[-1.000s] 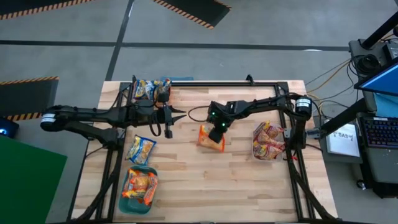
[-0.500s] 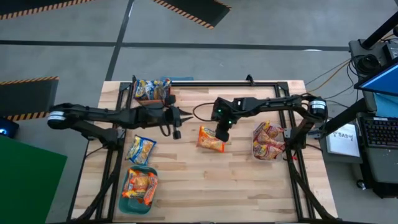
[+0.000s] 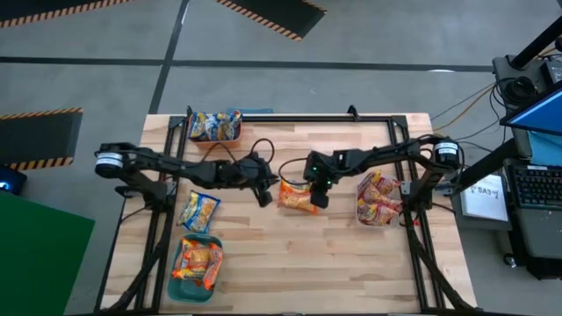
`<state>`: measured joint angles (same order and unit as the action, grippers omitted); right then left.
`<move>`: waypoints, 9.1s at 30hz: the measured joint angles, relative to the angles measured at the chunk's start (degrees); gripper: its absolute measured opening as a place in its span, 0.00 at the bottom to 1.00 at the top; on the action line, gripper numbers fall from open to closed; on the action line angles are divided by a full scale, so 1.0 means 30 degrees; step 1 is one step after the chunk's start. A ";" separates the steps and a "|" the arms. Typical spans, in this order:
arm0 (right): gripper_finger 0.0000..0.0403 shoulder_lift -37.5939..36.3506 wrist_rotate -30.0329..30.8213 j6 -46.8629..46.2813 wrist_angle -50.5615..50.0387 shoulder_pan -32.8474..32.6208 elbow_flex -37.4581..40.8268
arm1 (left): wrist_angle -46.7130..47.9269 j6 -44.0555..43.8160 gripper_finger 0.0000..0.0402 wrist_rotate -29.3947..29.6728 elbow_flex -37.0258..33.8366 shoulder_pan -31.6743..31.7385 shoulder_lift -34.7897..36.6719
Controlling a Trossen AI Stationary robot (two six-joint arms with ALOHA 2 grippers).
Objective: Sort Maruchan noodles
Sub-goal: Put the orange noodle pack into the green bin, then put the blue noodle pack into the orange bin
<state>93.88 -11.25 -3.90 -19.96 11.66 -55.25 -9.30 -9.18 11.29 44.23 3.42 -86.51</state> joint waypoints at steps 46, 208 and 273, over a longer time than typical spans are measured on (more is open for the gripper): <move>0.02 -0.0013 0.1314 0.0452 0.2840 -0.0007 0.1793 | -0.6336 -1.0164 0.74 -0.1239 0.0007 0.0146 -0.6646; 0.02 -0.9040 0.1272 0.7155 0.4929 0.3126 0.2259 | 2.3023 -2.2103 0.09 -1.4064 0.5990 -1.3238 0.0027; 0.02 -0.9040 0.1285 0.5888 0.4172 0.3126 0.2255 | 2.2245 -1.2827 0.09 -0.2767 -0.0591 -0.1497 0.0002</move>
<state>66.76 -7.40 13.76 -7.44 21.04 -48.48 57.44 -47.66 2.99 42.46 -1.07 -86.51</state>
